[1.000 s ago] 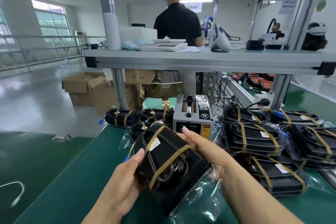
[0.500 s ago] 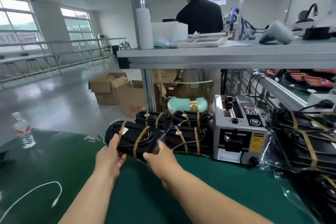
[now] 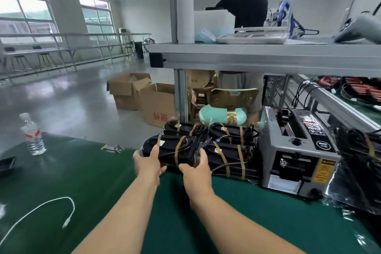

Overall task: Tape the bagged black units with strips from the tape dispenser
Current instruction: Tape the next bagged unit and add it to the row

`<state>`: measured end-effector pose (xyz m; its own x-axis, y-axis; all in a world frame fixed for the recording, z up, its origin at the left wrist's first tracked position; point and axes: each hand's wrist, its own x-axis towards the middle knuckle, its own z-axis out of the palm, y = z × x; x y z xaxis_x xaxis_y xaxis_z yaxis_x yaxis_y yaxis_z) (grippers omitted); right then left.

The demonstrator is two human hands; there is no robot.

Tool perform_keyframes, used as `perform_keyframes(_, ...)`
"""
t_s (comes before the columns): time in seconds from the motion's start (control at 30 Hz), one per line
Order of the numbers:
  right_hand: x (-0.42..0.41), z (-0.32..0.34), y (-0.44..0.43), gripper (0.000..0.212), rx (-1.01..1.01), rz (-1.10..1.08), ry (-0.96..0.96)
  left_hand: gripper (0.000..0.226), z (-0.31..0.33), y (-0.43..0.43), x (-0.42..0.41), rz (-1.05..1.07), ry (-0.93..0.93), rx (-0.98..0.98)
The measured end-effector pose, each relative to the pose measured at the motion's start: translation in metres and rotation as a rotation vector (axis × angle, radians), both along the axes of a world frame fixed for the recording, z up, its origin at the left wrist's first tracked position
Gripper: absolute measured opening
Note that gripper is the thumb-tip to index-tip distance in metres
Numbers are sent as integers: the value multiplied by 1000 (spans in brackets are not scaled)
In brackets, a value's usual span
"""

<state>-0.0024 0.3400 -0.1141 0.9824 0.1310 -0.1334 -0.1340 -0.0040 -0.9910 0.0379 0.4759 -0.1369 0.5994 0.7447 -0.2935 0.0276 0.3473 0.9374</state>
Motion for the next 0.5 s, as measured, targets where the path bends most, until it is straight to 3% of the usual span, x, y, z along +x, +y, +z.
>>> perform_keyframes(0.27,-20,-18,12,83,-413,140,-177,43,-9,8,13,-60,124,196)
perform_keyframes(0.4,-14,-19,10,81,-476,191,-160,45,-9,11,11,-15,270,359)
perform_keyframes(0.5,-14,-20,5,79,-480,225,-156,45,-9,12,13,-1,238,304)
